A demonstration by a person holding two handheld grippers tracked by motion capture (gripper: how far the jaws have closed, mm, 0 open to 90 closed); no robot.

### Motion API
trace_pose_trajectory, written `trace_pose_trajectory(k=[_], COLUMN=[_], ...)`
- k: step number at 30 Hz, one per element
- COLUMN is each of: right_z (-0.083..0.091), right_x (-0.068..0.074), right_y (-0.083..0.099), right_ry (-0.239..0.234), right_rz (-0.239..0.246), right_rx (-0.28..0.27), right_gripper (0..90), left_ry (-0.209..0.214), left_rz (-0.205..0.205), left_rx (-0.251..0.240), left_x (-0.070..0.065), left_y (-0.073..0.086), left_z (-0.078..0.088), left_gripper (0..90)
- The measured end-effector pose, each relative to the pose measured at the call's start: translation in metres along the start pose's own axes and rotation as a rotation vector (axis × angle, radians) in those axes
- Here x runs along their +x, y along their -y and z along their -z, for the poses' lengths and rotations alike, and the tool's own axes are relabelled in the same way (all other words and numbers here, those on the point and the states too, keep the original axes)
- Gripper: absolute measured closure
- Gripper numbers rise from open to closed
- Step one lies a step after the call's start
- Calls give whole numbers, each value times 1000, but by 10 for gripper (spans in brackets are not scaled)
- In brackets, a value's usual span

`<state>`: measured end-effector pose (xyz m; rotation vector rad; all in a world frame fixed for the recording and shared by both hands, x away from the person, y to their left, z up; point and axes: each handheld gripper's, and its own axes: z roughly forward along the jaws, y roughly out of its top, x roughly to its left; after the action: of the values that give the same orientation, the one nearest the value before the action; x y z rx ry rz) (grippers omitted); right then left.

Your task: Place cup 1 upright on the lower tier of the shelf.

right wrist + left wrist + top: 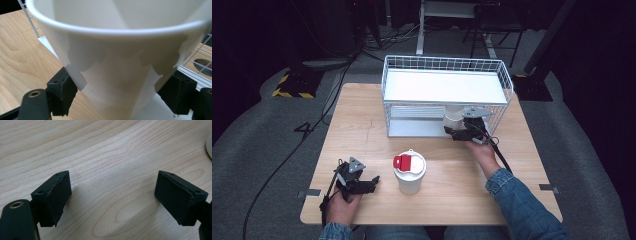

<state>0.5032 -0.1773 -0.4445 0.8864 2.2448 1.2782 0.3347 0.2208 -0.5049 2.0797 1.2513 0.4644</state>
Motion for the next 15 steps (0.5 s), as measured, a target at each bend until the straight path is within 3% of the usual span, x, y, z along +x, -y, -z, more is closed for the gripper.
trace_pose_trajectory(k=[15], right_z=[-28], right_x=[11], right_y=[-1], right_ry=[-3], right_rz=[31], right_rx=[14], right_gripper=[234], left_ry=[0], left_rz=[0], left_rx=[0], left_x=[0], left_y=[0], left_z=[0], left_gripper=[147])
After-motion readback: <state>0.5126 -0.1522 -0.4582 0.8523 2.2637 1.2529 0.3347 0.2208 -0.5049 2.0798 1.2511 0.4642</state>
